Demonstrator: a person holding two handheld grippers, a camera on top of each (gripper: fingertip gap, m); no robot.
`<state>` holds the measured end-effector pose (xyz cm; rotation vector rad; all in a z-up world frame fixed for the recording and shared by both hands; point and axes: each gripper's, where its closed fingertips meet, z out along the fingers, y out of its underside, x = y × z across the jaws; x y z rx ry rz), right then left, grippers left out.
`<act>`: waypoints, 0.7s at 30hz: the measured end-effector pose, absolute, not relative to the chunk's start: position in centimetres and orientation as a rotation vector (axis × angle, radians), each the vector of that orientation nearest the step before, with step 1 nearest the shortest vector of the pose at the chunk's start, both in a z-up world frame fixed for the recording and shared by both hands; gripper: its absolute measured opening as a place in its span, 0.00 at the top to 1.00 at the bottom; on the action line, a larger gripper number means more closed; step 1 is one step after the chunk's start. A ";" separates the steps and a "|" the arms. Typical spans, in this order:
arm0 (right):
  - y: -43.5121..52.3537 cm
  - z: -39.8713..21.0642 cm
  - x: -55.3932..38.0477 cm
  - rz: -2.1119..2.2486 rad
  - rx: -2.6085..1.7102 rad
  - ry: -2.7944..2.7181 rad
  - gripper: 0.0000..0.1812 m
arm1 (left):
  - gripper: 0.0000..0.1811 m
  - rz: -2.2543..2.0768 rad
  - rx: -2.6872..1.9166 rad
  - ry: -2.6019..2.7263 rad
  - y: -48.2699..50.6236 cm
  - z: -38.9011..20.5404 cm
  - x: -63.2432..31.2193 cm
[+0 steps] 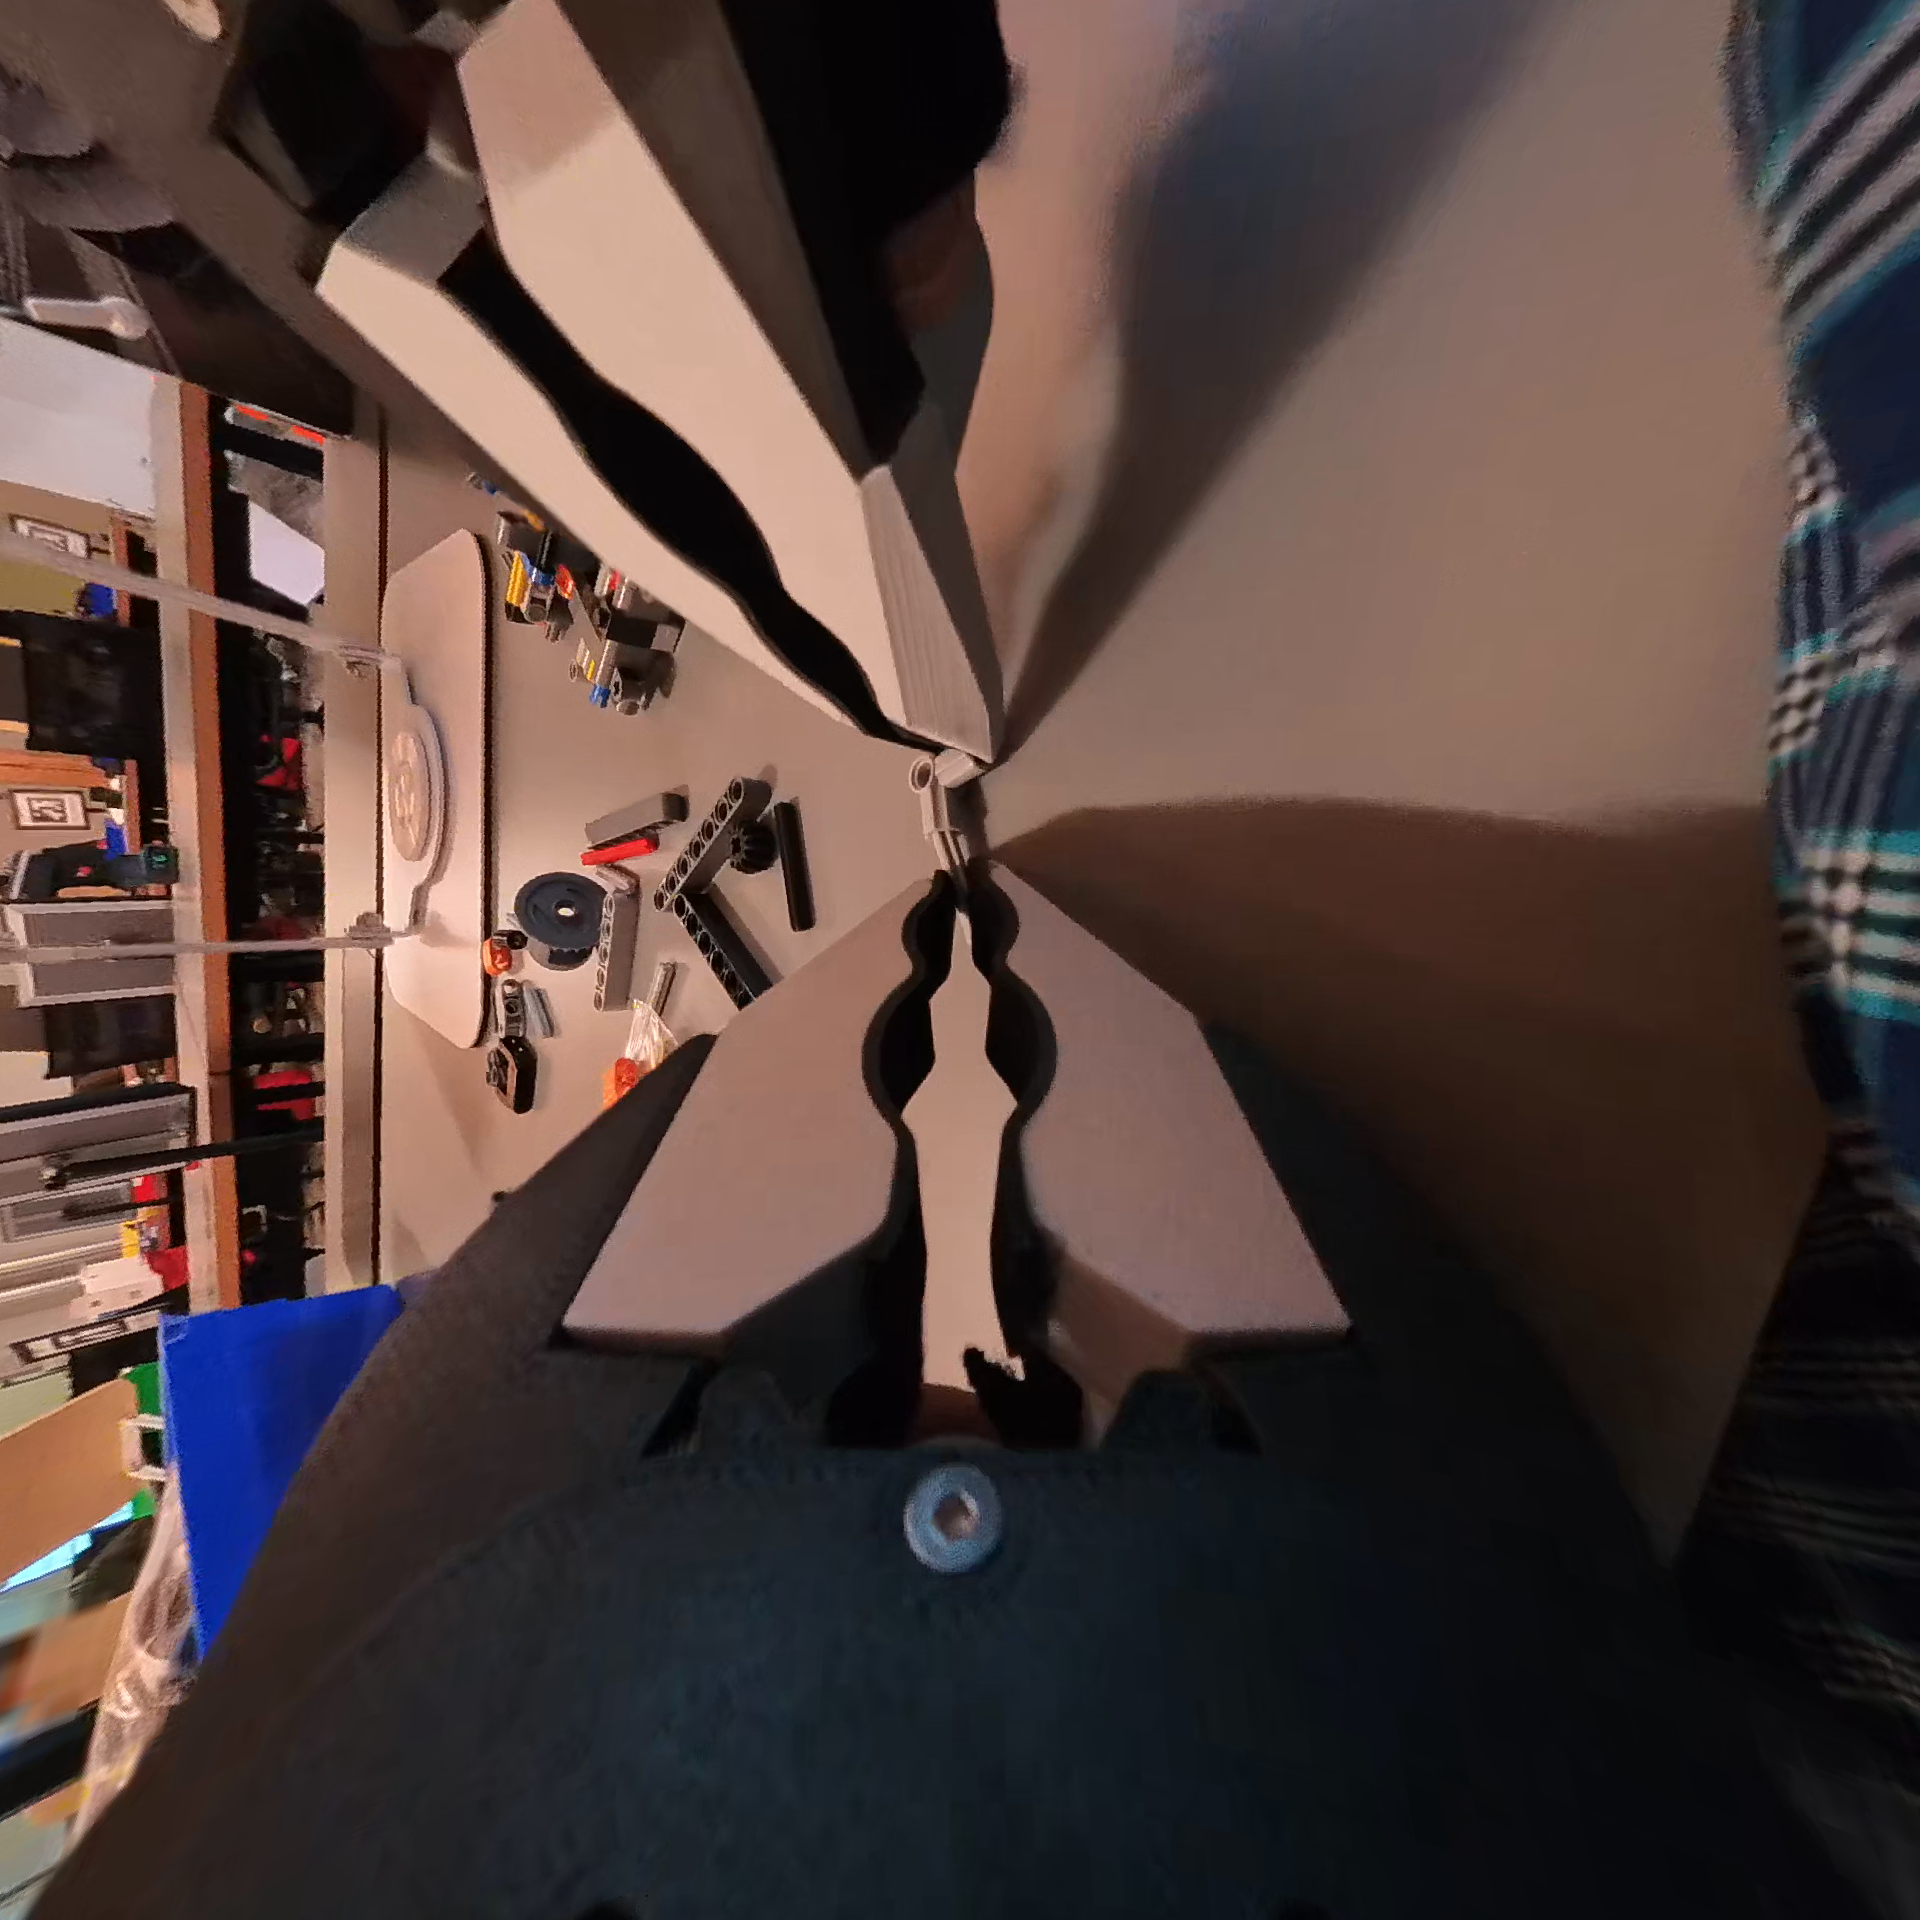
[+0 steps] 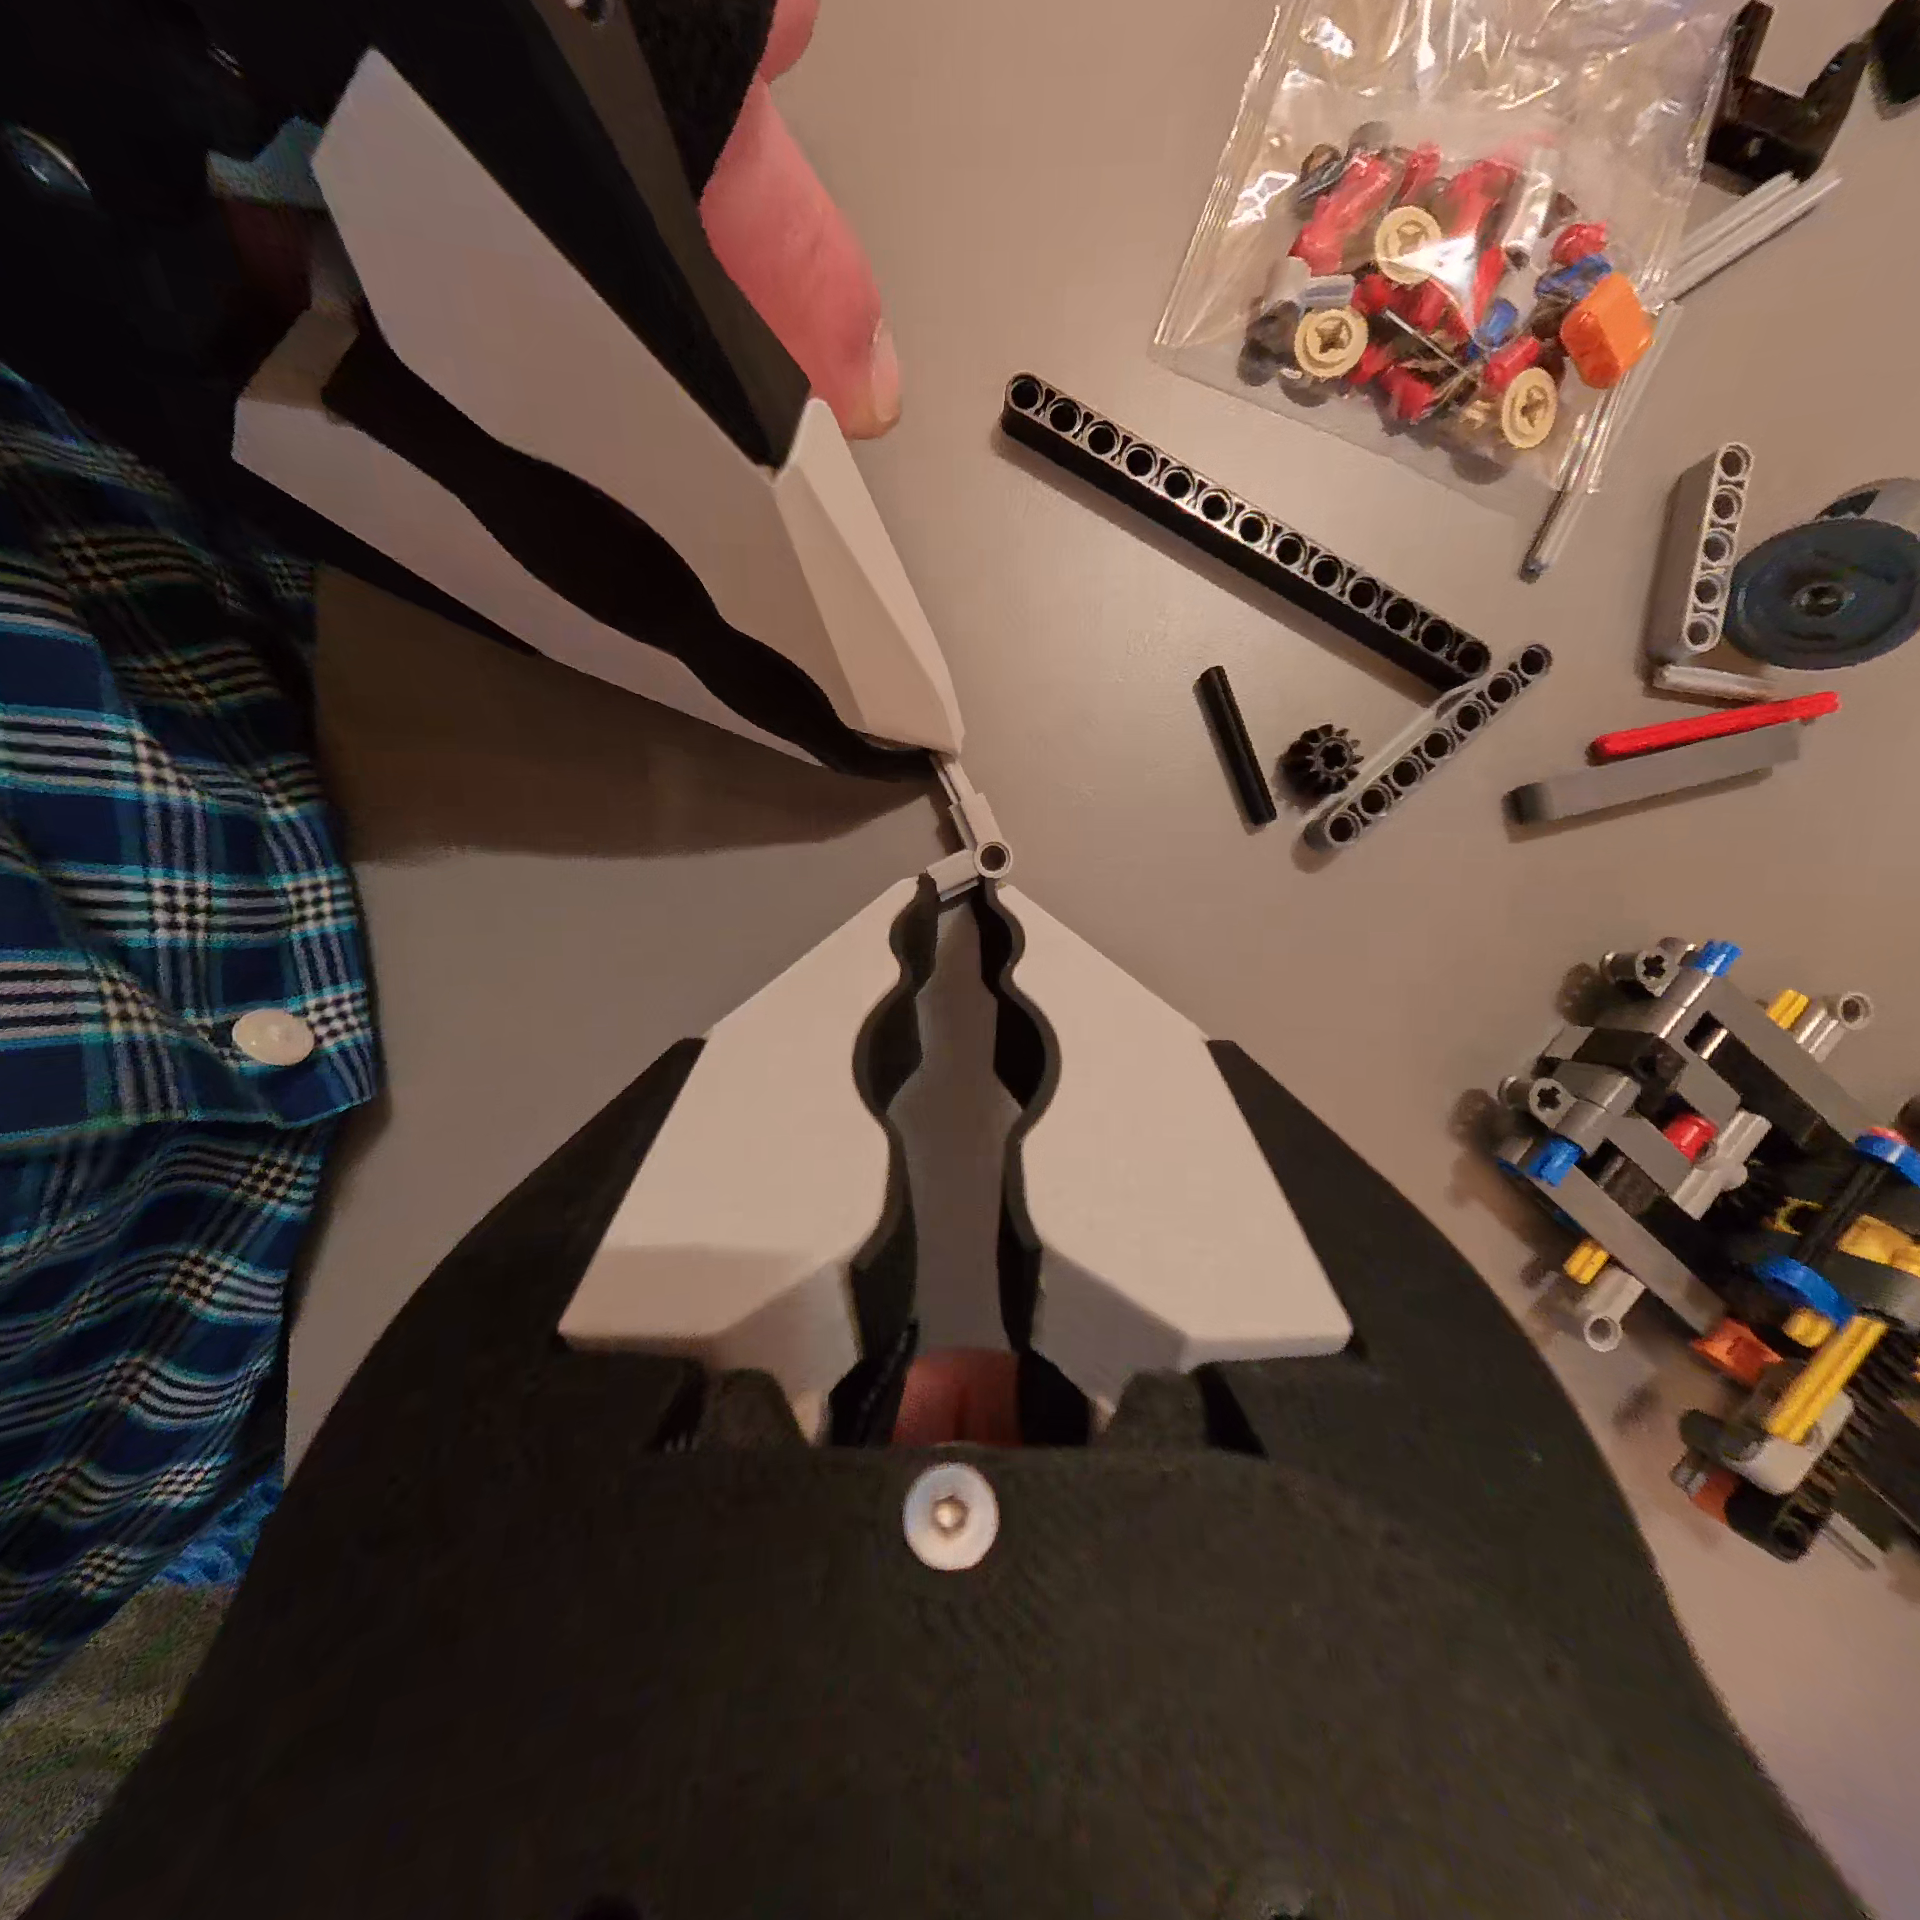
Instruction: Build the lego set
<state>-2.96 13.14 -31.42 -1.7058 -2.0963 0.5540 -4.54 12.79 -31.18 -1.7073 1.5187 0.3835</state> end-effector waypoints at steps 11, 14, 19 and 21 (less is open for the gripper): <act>13.2 -31.5 -3.3 0.418 -1.642 -2.132 0.98 | 1.00 0.466 -1.697 1.670 12.8 -31.3 -4.6; 13.3 -31.4 -3.5 0.418 -1.629 -2.127 0.98 | 1.00 0.467 -1.695 1.699 12.8 -31.3 -4.7; 13.2 -31.1 -3.5 0.504 -1.698 -2.034 0.91 | 1.00 0.450 -1.699 1.677 12.9 -31.4 -4.6; 13.3 -30.9 -3.6 0.548 -1.743 -1.971 0.90 | 1.00 0.441 -1.703 1.669 12.9 -31.4 -4.6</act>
